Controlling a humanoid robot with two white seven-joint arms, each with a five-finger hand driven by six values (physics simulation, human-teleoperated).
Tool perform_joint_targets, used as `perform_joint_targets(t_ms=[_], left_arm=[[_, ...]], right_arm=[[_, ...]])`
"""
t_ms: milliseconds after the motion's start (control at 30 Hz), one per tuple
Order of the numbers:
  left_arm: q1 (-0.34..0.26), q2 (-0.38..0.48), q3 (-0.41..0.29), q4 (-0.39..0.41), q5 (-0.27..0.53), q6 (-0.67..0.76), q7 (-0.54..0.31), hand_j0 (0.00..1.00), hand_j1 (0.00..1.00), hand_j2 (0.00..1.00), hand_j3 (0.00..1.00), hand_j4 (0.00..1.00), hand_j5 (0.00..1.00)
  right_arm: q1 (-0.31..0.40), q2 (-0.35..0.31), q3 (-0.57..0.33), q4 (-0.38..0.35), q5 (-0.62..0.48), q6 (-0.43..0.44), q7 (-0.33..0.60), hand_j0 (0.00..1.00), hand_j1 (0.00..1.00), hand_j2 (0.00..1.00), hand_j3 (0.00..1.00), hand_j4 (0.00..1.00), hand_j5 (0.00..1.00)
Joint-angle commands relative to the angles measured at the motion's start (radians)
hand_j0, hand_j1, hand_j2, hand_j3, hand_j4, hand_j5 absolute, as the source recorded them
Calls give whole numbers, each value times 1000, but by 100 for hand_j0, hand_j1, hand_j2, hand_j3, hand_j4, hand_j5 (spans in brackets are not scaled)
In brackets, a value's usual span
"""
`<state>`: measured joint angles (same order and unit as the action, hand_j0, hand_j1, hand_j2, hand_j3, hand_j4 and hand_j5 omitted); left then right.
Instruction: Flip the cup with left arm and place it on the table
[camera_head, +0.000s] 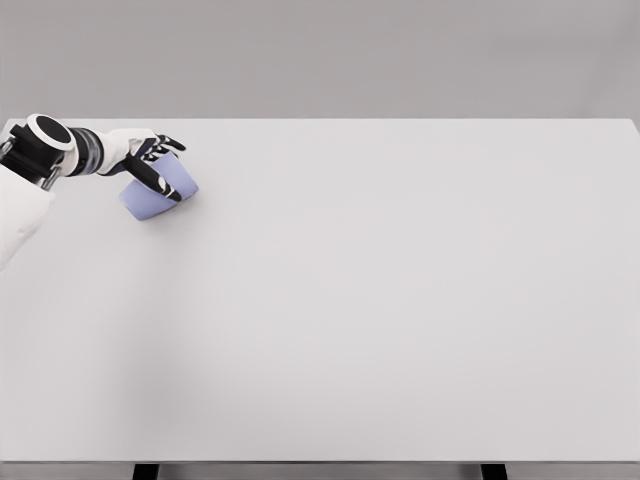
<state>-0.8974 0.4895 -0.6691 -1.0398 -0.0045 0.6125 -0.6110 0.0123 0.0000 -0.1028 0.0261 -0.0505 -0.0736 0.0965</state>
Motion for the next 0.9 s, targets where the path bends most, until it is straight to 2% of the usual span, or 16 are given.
perform_joint_targets(t_ms=[0,200,467,600,667,733,867], left_arm=[[2,0,0,0,1,-2,0,83,83,83,83,83,83],[0,-2,2,0,1,-2,0,76,76,76,76,76,76],[-3,6,13,-11,12,-2,0,58,58,58,58,58,58],[0,15,40,-29,20,-2,0,57,57,57,57,57,57],[2,41,42,-45,49,-2,0,57,57,57,57,57,57],[3,76,42,-92,90,-2,0,57,57,57,57,57,57],[5,104,43,-98,136,-2,0,57,57,57,57,57,57]], right_arm=[[0,0,0,0,0,0,0,100,100,100,100,100,100],[0,0,0,0,0,0,0,100,100,100,100,100,100],[0,0,0,0,0,0,0,100,100,100,100,100,100],[0,0,0,0,0,0,0,100,100,100,100,100,100],[0,0,0,0,0,0,0,100,100,100,100,100,100],[0,0,0,0,0,0,0,100,100,100,100,100,100],[0,0,0,0,0,0,0,100,100,100,100,100,100]])
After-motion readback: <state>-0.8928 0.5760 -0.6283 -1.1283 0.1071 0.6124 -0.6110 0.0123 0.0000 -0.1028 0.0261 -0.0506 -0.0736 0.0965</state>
